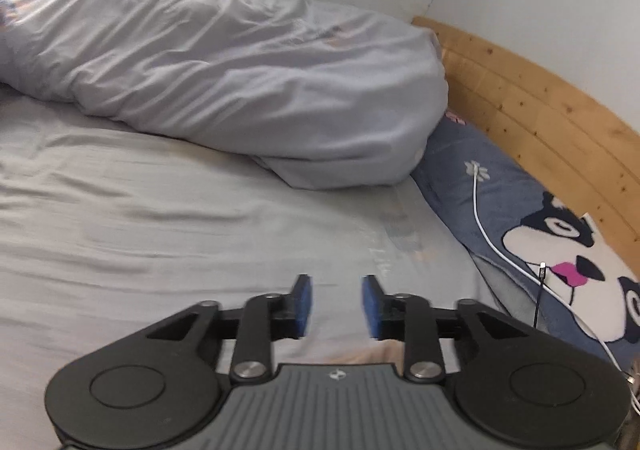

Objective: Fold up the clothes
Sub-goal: 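Grasp the tan shirt end with the left tool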

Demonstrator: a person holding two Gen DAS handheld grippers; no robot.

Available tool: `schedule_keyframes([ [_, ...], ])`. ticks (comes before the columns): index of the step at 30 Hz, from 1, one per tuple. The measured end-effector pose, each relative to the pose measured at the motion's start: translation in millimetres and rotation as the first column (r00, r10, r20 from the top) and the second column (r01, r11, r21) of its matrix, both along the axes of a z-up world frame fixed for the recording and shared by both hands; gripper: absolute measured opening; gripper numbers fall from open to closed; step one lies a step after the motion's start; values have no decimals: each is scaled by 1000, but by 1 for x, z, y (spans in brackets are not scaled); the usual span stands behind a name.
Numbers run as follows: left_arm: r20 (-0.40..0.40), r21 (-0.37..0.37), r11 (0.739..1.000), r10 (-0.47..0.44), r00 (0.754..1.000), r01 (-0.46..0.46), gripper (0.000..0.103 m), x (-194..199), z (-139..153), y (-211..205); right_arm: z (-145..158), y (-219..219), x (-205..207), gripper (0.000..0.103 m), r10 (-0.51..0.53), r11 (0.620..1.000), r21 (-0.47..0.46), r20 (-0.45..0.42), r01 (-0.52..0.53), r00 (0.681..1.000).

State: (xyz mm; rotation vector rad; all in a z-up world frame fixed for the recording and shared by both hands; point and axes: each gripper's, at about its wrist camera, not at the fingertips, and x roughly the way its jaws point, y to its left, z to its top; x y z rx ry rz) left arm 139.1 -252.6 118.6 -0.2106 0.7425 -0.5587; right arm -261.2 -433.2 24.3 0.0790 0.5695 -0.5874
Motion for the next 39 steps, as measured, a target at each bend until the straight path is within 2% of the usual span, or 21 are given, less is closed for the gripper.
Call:
schedule_keyframes([
  [2, -7, -26, 1000, -13, 1000, 13, 52, 1, 4, 35, 4, 3, -1, 39, 5, 1000, -12, 24, -4, 1000],
  [4, -40, -55, 998, -28, 999, 26, 62, 3, 3, 71, 7, 8, -1, 40, 20, 999, -28, 40, -19, 999],
  [8, -67, -98, 995, -25, 997, 19, 66, 0, -9, 133, 13, 18, 1, 41, 44, 998, -37, 90, -41, 995],
  [13, -124, -126, 991, -65, 990, 49, 67, -12, -41, 170, 18, 26, 8, 47, 55, 997, -65, 118, -47, 992],
  [17, -161, -75, 993, -99, 982, 88, 67, -13, -70, 164, 19, 35, 15, 50, 80, 994, -79, 112, -72, 990],
  [21, -126, -63, 992, -114, 986, 106, 65, 0, -77, 142, 19, 44, 21, 50, 107, 990, -102, 106, -96, 989],
  [22, -114, -61, 992, -119, 986, 112, 51, 3, -78, 136, 18, 46, 23, 50, 115, 989, -106, 105, -103, 988],
  [25, -84, -50, 990, -134, 987, 131, 44, 13, -81, 120, 14, 50, 26, 50, 135, 986, -115, 80, -125, 988],
  [28, -86, -25, 989, -145, 986, 144, 43, 24, -83, 112, 10, 52, 30, 50, 150, 982, -121, 53, -143, 987],
  [31, -147, -88, 989, -127, 981, 115, 44, 32, -92, 117, 8, 53, 31, 50, 158, 981, -123, 45, -151, 986],
  [33, -184, -132, 987, -119, 976, 96, 48, 36, -98, 122, 8, 53, 31, 50, 159, 981, -121, 49, -152, 986],
  [37, -235, -284, 957, -128, 964, 58, 53, 38, -112, 142, 10, 52, 29, 50, 169, 980, -115, 57, -162, 984],
  [39, -259, -332, 942, -137, 956, 45, 53, 40, -116, 147, 15, 48, 33, 50, 200, 977, -92, 66, -194, 978],
])
